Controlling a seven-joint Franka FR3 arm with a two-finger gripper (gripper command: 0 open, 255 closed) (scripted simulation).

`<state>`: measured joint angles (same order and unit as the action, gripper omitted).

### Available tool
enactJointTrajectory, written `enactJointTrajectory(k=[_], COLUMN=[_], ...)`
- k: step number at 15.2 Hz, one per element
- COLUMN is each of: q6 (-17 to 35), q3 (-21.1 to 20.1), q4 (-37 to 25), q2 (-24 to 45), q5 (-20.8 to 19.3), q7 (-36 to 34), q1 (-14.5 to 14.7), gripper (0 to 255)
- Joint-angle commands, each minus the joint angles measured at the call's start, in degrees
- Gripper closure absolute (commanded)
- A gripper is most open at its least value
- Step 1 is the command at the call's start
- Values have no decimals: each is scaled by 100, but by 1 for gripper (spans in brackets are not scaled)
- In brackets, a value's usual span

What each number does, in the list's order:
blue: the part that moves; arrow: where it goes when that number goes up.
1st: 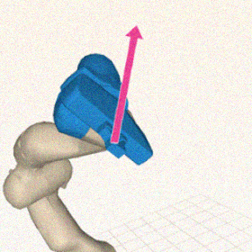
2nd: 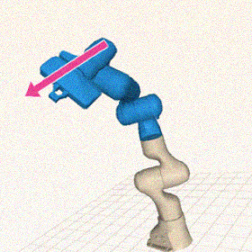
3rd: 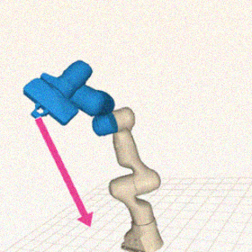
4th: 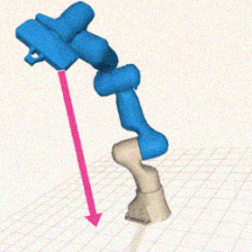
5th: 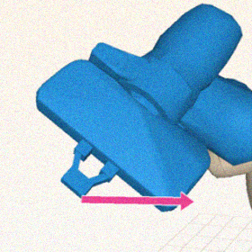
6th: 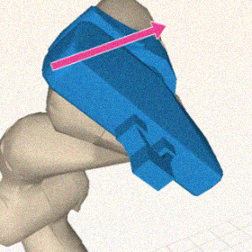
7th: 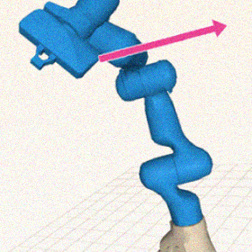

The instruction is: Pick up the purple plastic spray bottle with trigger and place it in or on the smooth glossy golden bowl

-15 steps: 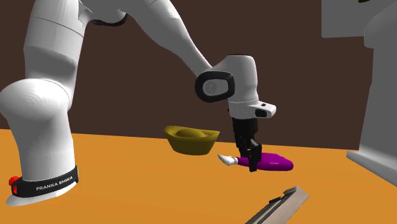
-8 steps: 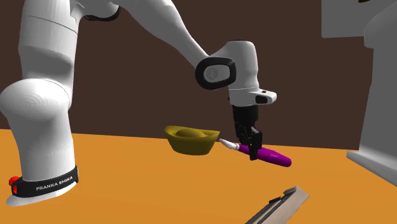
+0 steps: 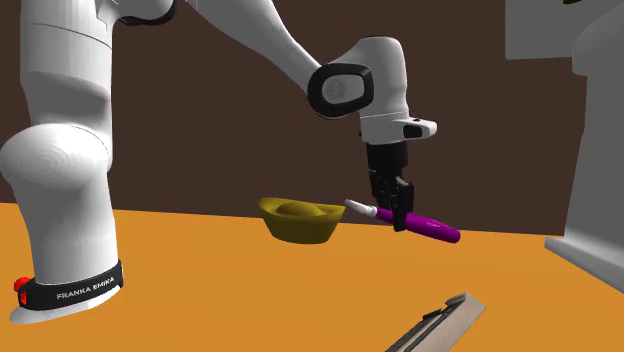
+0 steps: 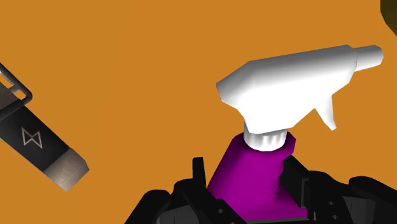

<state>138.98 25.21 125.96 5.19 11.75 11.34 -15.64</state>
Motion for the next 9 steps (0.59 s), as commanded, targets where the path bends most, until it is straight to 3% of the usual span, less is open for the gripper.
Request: enactJointTrajectory(k=[1,9], q6=[-145,-711], q3=[7,27], q4=[-62,-341], q2=[-101,-440], q5=[-100,-392], q7=[-99,-342], q1=[20,37], gripper=[255,255])
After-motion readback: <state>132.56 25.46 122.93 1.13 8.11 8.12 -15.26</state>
